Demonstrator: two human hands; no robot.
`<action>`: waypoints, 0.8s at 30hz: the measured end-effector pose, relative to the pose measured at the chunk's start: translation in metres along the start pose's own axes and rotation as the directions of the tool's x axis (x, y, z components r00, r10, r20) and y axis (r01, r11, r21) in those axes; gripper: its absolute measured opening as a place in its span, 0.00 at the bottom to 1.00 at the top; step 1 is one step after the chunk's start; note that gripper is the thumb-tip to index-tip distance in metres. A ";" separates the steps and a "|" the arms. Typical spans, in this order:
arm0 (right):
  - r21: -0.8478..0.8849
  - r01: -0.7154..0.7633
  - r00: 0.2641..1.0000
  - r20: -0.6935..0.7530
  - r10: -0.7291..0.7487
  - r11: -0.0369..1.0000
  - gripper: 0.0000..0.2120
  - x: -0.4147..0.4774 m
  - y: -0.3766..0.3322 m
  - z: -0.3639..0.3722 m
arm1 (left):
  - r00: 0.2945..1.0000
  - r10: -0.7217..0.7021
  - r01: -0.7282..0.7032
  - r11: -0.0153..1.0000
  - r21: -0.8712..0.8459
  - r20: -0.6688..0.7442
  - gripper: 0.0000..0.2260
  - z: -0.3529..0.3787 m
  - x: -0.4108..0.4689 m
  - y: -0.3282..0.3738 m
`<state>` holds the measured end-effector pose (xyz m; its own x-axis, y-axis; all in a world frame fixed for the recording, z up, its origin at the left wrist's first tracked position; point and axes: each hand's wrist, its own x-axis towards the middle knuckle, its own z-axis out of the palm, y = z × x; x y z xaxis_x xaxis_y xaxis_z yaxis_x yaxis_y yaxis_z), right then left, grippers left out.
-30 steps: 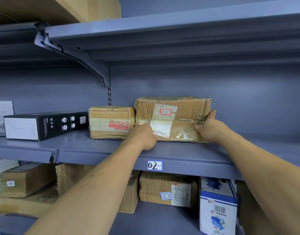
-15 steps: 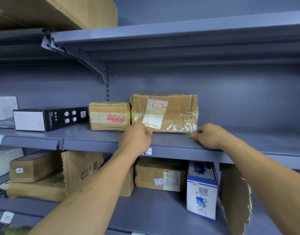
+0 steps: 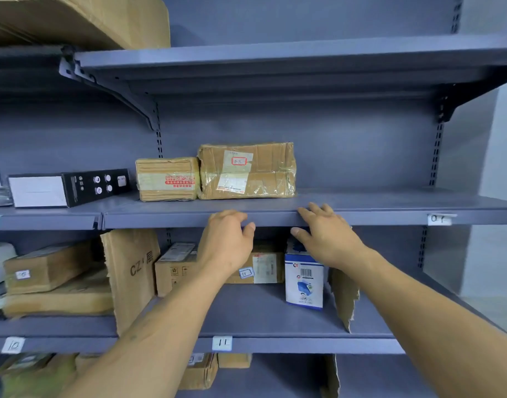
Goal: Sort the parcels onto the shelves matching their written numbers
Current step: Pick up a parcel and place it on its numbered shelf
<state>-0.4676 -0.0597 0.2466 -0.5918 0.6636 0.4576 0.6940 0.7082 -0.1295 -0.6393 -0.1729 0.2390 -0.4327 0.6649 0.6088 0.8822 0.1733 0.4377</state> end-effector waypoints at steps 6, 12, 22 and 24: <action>0.086 -0.103 0.995 0.000 0.104 0.991 0.24 -0.065 -0.006 0.021 | 0.991 0.056 -0.046 0.996 -0.080 0.123 0.18 0.013 -0.052 0.001; 0.128 -0.302 0.941 0.200 0.274 0.945 0.19 -0.161 -0.011 0.055 | 0.940 0.058 -0.001 0.986 -0.166 0.335 0.19 0.044 -0.132 -0.006; 0.081 -0.645 0.720 0.396 0.569 0.760 0.24 -0.325 0.029 0.097 | 0.780 0.129 0.019 0.973 -0.229 0.612 0.18 0.114 -0.253 0.027; 0.076 -0.692 0.678 0.410 0.610 0.718 0.23 -0.349 0.043 0.100 | 0.750 0.133 0.034 0.970 -0.239 0.648 0.15 0.127 -0.272 0.038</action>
<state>-0.2718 -0.2369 -0.0063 -0.1463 0.9807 -0.1297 0.8768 0.0679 -0.4761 -0.4649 -0.2552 0.0061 -0.0870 0.9924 0.0866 0.7971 0.0172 0.6036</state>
